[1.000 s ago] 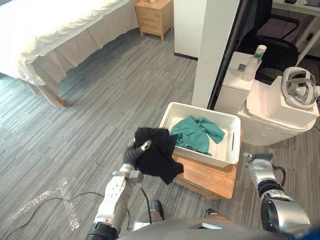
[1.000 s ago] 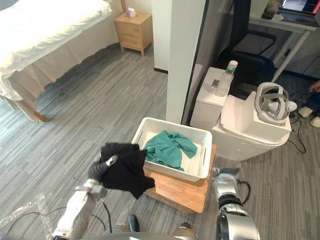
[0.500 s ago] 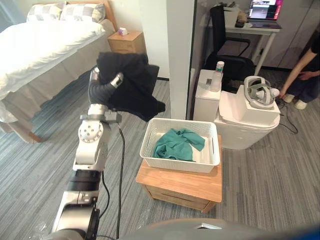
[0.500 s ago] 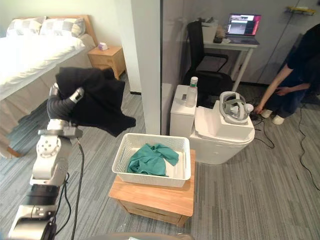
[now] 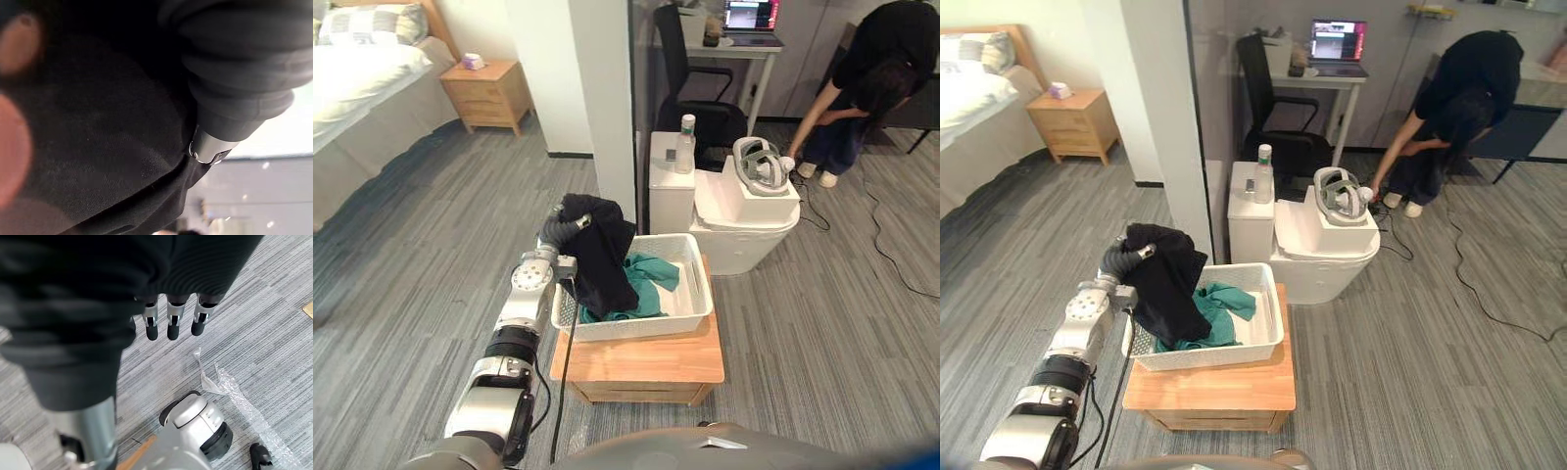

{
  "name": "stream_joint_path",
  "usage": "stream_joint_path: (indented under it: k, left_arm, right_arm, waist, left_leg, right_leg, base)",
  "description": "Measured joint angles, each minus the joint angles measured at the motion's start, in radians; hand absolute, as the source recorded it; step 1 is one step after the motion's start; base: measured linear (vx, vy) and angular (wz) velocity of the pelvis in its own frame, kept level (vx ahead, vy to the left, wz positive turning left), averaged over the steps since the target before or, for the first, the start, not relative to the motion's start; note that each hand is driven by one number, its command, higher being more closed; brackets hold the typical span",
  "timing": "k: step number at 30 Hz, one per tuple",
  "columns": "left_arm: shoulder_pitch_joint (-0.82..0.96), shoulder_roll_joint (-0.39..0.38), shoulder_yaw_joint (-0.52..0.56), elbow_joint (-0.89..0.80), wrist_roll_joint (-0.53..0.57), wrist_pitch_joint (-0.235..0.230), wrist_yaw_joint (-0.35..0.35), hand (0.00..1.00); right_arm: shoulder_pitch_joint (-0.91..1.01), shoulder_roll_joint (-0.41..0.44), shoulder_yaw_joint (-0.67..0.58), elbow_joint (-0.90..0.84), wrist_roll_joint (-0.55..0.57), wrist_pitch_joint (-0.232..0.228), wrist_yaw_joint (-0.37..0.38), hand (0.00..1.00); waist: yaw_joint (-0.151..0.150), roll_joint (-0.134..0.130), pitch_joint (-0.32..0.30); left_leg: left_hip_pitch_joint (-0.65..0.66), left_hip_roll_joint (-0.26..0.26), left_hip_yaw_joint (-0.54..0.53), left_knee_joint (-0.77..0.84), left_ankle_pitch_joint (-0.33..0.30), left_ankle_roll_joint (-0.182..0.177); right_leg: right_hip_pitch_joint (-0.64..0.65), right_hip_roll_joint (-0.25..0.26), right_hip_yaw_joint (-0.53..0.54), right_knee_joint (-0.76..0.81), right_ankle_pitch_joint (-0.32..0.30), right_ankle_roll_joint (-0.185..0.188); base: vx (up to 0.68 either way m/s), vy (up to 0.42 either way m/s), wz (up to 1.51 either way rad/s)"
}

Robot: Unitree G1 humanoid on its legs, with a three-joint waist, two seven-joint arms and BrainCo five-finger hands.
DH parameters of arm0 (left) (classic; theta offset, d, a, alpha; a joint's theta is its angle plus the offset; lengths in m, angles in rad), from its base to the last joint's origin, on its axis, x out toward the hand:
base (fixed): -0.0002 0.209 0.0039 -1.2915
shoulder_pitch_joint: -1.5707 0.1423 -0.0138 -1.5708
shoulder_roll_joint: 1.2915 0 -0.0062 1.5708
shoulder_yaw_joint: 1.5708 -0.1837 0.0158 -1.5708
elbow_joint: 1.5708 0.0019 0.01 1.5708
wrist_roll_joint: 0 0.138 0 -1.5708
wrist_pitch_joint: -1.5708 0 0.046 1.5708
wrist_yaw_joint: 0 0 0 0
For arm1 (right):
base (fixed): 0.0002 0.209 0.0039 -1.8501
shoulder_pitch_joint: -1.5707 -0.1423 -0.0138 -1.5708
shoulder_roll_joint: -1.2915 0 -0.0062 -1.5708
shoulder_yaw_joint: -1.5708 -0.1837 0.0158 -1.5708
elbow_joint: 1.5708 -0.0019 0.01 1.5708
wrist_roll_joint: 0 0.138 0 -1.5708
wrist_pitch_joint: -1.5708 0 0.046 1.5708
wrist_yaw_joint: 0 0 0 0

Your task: Tidy the bed and pick cloth on bed and put in laundry

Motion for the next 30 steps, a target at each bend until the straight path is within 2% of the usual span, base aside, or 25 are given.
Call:
stream_joint_path:
  k: [3,6,9,11,12,14,18,20,23,25,30]
  left_arm:
    - [-0.001,-0.014,-0.002,0.033,0.049,0.011,0.030,1.00]
    - [-0.016,-0.036,-0.020,0.070,0.056,0.030,0.084,1.00]
    - [-0.033,-0.045,-0.052,0.119,0.057,0.041,0.127,1.00]
    - [-0.045,-0.066,-0.057,0.146,0.055,0.044,0.135,1.00]
    - [-0.048,-0.083,-0.069,0.156,0.044,0.047,0.151,0.00]
    - [-0.051,-0.105,-0.097,0.169,0.003,0.048,0.167,0.00]
    - [-0.041,-0.167,-0.099,0.176,-0.001,0.069,0.200,0.00]
    - [-0.018,-0.168,-0.097,0.177,-0.002,0.087,0.242,0.00]
    - [-0.006,-0.142,-0.092,0.206,-0.021,0.087,0.297,0.00]
    - [-0.007,-0.112,-0.056,0.208,-0.043,0.066,0.328,0.00]
    - [0.025,-0.030,-0.015,0.122,-0.081,-0.011,0.324,0.00]
  right_arm:
    - [0.019,-0.021,0.087,-0.022,-0.011,-0.013,0.018,0.00]
    - [0.010,-0.040,0.160,-0.045,-0.027,-0.026,0.037,0.00]
    - [0.001,-0.043,0.218,-0.079,-0.026,-0.060,0.051,0.00]
    - [-0.020,-0.049,0.239,-0.082,-0.026,-0.071,0.056,0.00]
    - [-0.028,-0.052,0.254,-0.097,-0.025,-0.079,0.058,0.00]
    - [-0.032,-0.057,0.271,-0.135,-0.024,-0.097,0.066,0.00]
    - [-0.032,-0.059,0.283,-0.180,-0.018,-0.123,0.079,0.00]
    - [-0.029,-0.063,0.292,-0.180,-0.017,-0.127,0.090,0.00]
    - [-0.026,-0.070,0.306,-0.180,-0.001,-0.127,0.104,0.00]
    - [-0.018,-0.074,0.314,-0.180,0.000,-0.127,0.110,0.00]
    - [0.017,-0.076,0.308,-0.179,-0.006,-0.124,0.110,0.00]
  waist:
    - [-0.014,0.010,0.010]
    - [-0.037,0.012,0.048]
    - [-0.052,0.000,0.105]
    - [-0.049,-0.012,0.138]
    - [-0.059,-0.013,0.144]
    - [-0.060,-0.010,0.151]
    - [-0.058,-0.004,0.173]
    - [-0.060,-0.004,0.175]
    - [-0.057,-0.003,0.176]
    - [-0.055,0.000,0.175]
    - [-0.033,0.012,0.171]
  left_leg:
    - [-0.028,0.006,0.029,0.000,-0.005,-0.008]
    - [-0.083,0.008,0.049,0.000,0.001,-0.011]
    - [-0.128,0.012,0.064,0.001,0.021,-0.001]
    - [-0.135,0.015,0.083,0.001,0.031,0.008]
    - [-0.147,0.015,0.087,0.001,0.033,0.008]
    - [-0.150,0.015,0.101,0.001,0.033,0.009]
    - [-0.128,0.019,0.107,0.006,0.033,0.008]
    - [-0.113,0.022,0.112,0.005,0.031,0.006]
    - [-0.091,0.026,0.113,0.002,0.028,0.000]
    - [-0.081,0.027,0.100,0.001,0.026,-0.003]
    - [-0.051,0.028,0.058,0.001,0.031,-0.004]
  right_leg:
    - [-0.057,0.009,0.036,0.021,0.001,-0.002]
    - [-0.136,0.015,0.060,0.038,0.009,-0.012]
    - [-0.196,0.024,0.077,0.040,0.028,-0.021]
    - [-0.214,0.032,0.097,0.039,0.038,-0.023]
    - [-0.229,0.034,0.101,0.040,0.040,-0.022]
    - [-0.240,0.037,0.114,0.040,0.044,-0.023]
    - [-0.222,0.041,0.116,0.040,0.044,-0.023]
    - [-0.205,0.045,0.118,0.033,0.042,-0.024]
    - [-0.182,0.047,0.115,0.031,0.035,-0.025]
    - [-0.164,0.047,0.110,0.029,0.028,-0.025]
    - [-0.105,0.036,0.050,0.028,0.012,-0.028]
  base:
    - [-0.03,-0.017,-0.32]
    - [-0.06,-0.025,-0.23]
    - [-0.07,-0.030,-0.23]
    - [-0.06,-0.024,-0.33]
    - [-0.04,-0.020,-0.24]
    - [-0.02,-0.005,-0.20]
    - [0.00,0.002,-0.05]
    - [-0.03,-0.017,-0.04]
    - [-0.04,-0.027,0.03]
    - [-0.05,-0.024,0.17]
    - [-0.02,-0.007,0.32]
